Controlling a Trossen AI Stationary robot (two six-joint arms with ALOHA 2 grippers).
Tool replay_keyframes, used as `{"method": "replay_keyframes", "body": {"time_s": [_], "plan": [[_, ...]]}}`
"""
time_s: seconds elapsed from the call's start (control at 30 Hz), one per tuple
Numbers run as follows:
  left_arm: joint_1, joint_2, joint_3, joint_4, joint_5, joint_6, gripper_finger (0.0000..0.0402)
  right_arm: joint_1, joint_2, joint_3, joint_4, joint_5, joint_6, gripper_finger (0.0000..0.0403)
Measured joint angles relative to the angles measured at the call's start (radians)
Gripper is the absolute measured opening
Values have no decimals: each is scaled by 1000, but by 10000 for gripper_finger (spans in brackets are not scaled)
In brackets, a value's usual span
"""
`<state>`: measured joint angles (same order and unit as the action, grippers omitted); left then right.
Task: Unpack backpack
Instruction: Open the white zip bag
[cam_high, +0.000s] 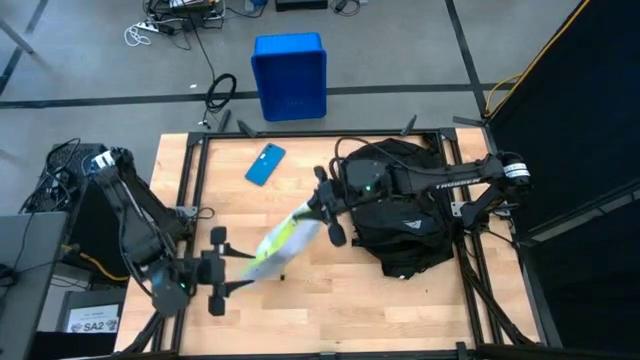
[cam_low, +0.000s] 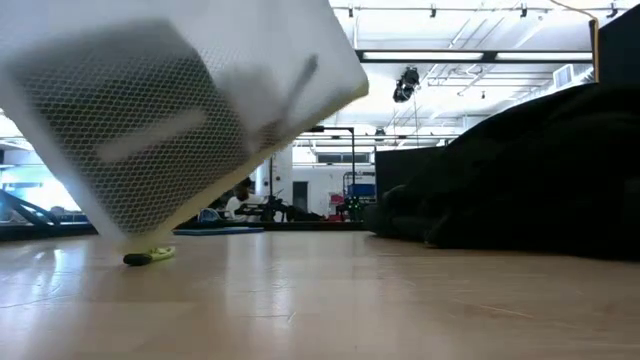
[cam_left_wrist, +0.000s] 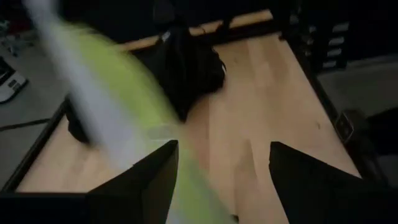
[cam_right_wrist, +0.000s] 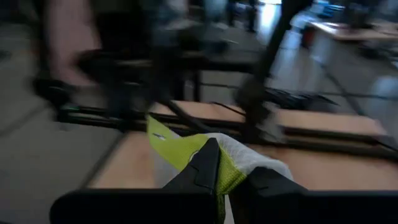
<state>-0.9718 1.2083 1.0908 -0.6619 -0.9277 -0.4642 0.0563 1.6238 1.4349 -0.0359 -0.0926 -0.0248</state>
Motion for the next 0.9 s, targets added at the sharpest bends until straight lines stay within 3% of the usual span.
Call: {"method": "replay_keyframes", "body": {"time_s": [0.23, 0.5, 0.9], "plan": [[4, 81, -1, -73, -25, -23, 219, -98, 7, 0, -129, 74, -5, 0], [19, 148, -1, -256, -96, -248, 218, -208, 10, -80, -296, 74, -38, 9], [128, 311, -1, -301, -118, -275, 218, -259, 10, -275, -245, 43, -129, 101]]}}
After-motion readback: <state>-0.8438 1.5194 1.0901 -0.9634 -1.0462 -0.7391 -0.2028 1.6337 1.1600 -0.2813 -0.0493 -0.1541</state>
